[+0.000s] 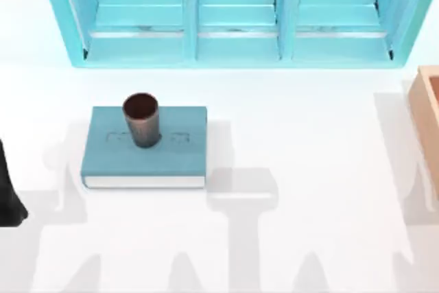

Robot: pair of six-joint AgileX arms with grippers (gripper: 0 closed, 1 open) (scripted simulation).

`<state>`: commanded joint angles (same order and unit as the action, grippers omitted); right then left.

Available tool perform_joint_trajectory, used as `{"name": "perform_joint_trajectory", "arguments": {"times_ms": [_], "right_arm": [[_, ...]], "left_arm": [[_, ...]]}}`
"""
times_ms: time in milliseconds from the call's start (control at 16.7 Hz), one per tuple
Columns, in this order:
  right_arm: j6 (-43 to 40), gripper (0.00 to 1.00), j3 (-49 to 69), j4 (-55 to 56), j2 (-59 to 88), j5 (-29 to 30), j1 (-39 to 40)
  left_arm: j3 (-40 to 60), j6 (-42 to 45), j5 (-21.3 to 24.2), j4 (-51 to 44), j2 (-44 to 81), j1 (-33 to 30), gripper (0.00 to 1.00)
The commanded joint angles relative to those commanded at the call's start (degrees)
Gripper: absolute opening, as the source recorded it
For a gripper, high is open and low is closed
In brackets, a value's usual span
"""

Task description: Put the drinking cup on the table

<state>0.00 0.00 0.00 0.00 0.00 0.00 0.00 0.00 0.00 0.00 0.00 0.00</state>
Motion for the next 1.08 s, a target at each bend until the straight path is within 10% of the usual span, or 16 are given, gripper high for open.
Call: {"name": "perform_joint_trajectory", "arguments": {"times_ms": [480,1080], "right_arm": [[2.80,1.00,10.09,-5.18,8.73,0.89,4.18],[17.99,1.00,58.30,-28.70,48.89,6.86,21.63]], "left_arm": [[0.00,0.00,0.00,0.00,0.00,0.00,1.00],[0.00,0.00,0.00,0.00,0.00,0.00,1.00]]}}
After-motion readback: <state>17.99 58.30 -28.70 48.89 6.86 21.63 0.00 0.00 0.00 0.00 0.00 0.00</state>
